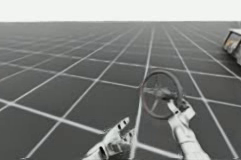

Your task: Pick up and drop off the object

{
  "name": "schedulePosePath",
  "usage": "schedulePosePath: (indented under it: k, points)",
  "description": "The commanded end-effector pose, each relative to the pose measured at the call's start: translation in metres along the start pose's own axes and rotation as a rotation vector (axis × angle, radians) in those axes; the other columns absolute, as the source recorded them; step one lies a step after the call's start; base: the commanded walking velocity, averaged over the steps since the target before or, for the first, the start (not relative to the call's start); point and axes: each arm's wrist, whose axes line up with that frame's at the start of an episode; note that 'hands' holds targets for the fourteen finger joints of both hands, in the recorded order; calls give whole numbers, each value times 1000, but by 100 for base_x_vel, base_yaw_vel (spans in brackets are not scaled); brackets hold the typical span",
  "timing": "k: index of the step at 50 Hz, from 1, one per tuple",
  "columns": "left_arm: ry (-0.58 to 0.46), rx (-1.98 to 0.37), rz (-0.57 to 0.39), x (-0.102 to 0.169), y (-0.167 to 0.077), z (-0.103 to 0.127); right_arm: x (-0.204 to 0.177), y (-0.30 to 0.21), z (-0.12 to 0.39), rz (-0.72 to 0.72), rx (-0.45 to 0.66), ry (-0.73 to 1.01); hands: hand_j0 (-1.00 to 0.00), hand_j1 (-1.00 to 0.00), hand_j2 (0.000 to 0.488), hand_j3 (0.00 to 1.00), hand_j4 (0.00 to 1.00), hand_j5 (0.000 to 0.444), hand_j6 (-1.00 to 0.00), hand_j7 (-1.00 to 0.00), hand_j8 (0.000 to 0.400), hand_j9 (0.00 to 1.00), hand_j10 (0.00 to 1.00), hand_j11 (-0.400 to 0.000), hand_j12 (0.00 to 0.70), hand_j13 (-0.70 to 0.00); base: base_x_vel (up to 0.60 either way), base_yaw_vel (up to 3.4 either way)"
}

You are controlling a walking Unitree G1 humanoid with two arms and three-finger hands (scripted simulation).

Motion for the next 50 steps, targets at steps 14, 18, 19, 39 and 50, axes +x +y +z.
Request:
schedulePosePath:
  k: [14,18,19,39,50]
  points:
    - [2,18,-10,2,-5,2,1,-2,10,5,35,-27,0,0,0,1000,1000,0,0,0,0,1000,1000,-400,0,-700,58,-4]
    - [2,18,-10,2,-5,2,1,-2,10,5,35,-27,0,0,0,1000,1000,0,0,0,0,1000,1000,-400,0,-700,57,-5]
    - [2,18,-10,2,-5,2,1,-2,10,5,35,-27,0,0,0,1000,1000,0,0,0,0,1000,1000,-400,0,-700,58,-4]
    - [2,18,-10,2,-5,2,1,-2,10,5,35,-27,0,0,0,1000,1000,0,0,0,0,1000,1000,-400,0,-700,59,1]
    - [2,18,-10,2,-5,2,1,-2,10,5,35,-27,0,0,0,1000,1000,0,0,0,0,1000,1000,-400,0,-700,59,2]
